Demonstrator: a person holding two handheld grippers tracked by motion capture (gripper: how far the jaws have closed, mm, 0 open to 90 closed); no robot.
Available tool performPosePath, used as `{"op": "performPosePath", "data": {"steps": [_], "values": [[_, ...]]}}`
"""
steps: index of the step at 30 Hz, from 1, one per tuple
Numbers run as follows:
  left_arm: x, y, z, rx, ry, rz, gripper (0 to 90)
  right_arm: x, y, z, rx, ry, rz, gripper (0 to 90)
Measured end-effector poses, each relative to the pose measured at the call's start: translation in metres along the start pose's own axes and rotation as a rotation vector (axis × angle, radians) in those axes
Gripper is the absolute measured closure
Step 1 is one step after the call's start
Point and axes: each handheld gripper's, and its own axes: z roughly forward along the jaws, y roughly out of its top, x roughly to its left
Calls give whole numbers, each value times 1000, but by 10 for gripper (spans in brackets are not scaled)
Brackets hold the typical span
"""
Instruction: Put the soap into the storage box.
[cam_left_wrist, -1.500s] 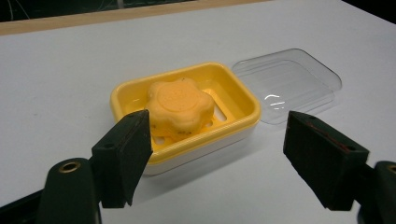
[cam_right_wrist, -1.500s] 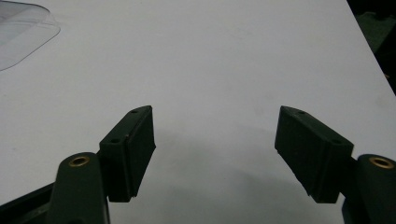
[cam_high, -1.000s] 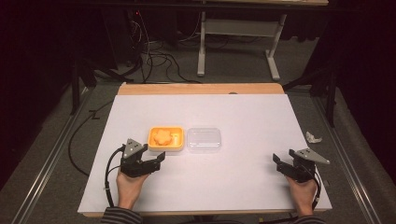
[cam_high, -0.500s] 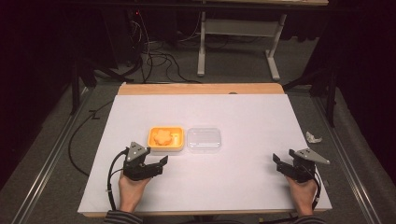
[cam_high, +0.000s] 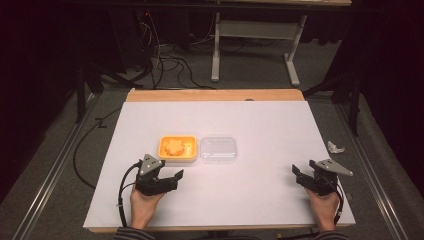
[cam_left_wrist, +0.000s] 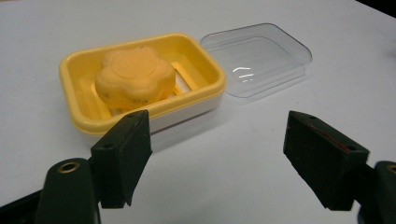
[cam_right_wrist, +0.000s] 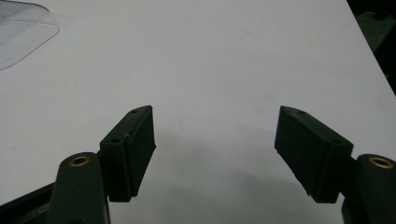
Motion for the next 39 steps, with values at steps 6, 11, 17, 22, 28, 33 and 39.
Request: {"op": "performPosePath", "data": {"steps": [6, 11, 17, 22, 28, 33, 39], "values": [[-2, -2, 4, 5, -11, 0, 238, 0, 0, 0, 2, -1, 5, 290], [-5, -5, 9, 14, -6, 4, 237, 0, 0, 0, 1, 0, 0, 290], [-8, -6, 13, 14, 2, 13, 237, 0, 0, 0, 2, 0, 2, 290], [-8, -10, 18, 26, 6, 9, 238, 0, 0, 0, 2, 0, 2, 290], [-9, -12, 24, 42, 33, 39, 240, 0, 0, 1, 6, 1, 1, 290], [-10, -14, 29, 51, 40, 49, 240, 0, 0, 1, 8, 1, 4, 290], [-10, -16, 35, 51, 43, 45, 241, 0, 0, 1, 9, 1, 5, 290]]}}
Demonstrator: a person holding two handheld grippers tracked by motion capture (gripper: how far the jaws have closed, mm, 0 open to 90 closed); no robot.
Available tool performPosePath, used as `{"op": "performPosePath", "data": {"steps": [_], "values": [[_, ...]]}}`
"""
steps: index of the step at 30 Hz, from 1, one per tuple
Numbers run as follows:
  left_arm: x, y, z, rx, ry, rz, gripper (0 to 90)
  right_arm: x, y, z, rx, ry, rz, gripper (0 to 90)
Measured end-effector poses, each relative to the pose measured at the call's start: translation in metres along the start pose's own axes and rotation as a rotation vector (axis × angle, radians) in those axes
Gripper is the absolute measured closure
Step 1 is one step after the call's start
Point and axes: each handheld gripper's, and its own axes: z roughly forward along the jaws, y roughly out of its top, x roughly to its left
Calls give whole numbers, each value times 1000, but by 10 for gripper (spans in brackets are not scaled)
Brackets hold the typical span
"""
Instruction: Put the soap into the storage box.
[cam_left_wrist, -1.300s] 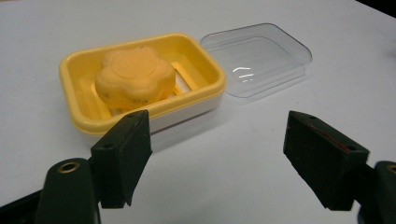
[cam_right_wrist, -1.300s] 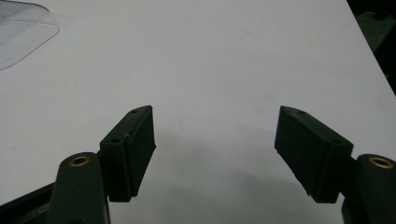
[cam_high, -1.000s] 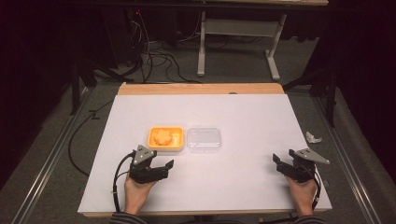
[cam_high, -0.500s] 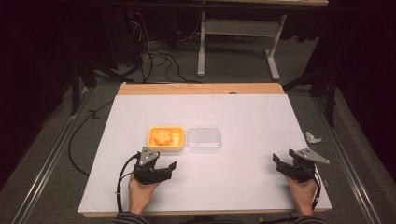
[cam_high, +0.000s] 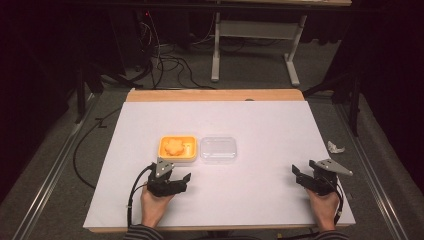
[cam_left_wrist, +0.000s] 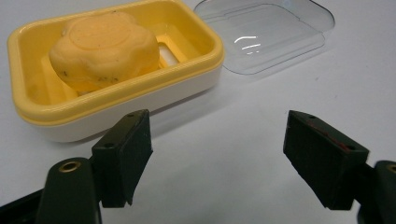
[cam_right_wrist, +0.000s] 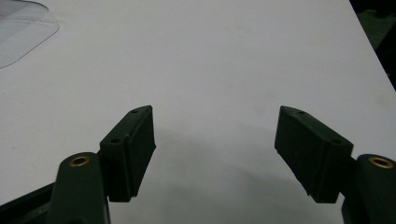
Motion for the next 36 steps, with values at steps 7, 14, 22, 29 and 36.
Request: {"op": "performPosePath", "data": {"steps": [7, 14, 22, 29, 36], "values": [[0, -1, 4, -4, 0, -10, 242, 0, 0, 0, -3, 0, -4, 290], [0, -2, 8, 0, 14, -2, 242, 0, 0, 0, -3, 0, -1, 289], [-1, -3, 12, -17, 41, 12, 245, 0, 0, 0, -3, 0, 0, 289], [-4, -4, 12, -36, 56, 29, 251, 0, 0, -1, -6, -2, 0, 289], [-4, -4, 11, -37, 60, 33, 251, 0, 0, -1, -6, -1, -2, 289]]}}
